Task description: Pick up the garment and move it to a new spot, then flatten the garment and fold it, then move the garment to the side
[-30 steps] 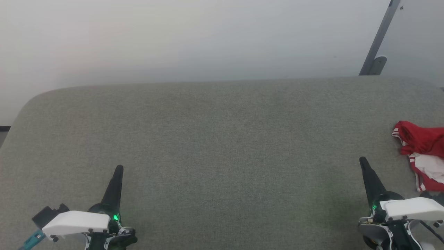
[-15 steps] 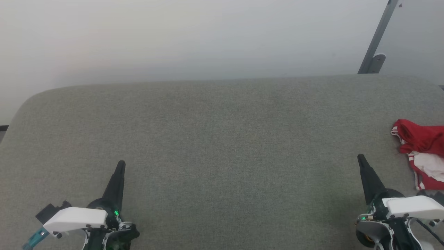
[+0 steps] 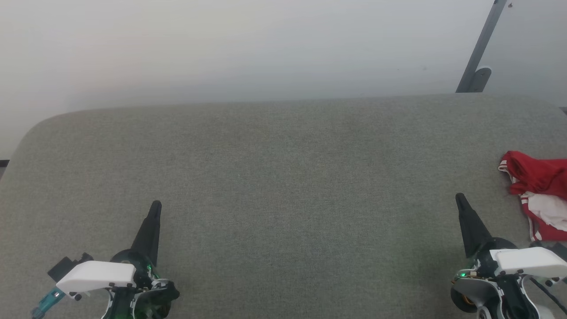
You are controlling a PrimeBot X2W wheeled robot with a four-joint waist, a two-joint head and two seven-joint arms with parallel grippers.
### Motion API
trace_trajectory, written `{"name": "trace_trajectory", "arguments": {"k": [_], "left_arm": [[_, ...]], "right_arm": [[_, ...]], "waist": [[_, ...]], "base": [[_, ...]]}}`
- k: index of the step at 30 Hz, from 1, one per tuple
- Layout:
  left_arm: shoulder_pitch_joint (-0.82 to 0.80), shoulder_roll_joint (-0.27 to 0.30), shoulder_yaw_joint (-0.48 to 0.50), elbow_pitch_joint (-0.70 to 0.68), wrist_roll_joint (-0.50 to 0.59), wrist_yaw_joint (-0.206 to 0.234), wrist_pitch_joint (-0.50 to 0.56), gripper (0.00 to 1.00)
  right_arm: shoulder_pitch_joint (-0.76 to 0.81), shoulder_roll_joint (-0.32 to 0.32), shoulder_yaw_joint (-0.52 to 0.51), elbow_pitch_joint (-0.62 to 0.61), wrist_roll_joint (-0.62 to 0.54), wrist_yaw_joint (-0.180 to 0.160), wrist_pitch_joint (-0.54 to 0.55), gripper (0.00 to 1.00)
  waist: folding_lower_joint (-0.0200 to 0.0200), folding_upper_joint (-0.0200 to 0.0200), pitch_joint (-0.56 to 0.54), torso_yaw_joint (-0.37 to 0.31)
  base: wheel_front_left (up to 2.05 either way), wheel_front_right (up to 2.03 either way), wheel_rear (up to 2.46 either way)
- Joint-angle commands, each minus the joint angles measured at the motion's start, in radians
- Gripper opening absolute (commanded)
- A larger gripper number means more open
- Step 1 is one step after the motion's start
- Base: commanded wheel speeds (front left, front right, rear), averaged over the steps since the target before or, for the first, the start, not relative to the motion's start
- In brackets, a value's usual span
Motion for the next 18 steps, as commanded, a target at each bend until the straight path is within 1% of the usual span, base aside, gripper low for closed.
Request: {"name": "trace_trajectory", "arguments": {"k": [1,18], "left_arm": [[-0.011,-0.002,0.003,-0.001,-0.003,-0.003,0.003,0.0],[-0.011,-0.003,0.004,-0.001,-0.003,-0.003,0.003,0.0]], "right_arm": [[-0.006,0.004,-0.001,0.003,0.004,0.0,0.002,0.0],[-0.006,0.004,0.0,0.003,0.004,0.0,0.002,0.0]], "waist": [[0.0,0.0,0.0,0.0],[0.0,0.0,0.0,0.0]], "base": [[0.0,0.0,0.0],[0.0,0.0,0.0]]}}
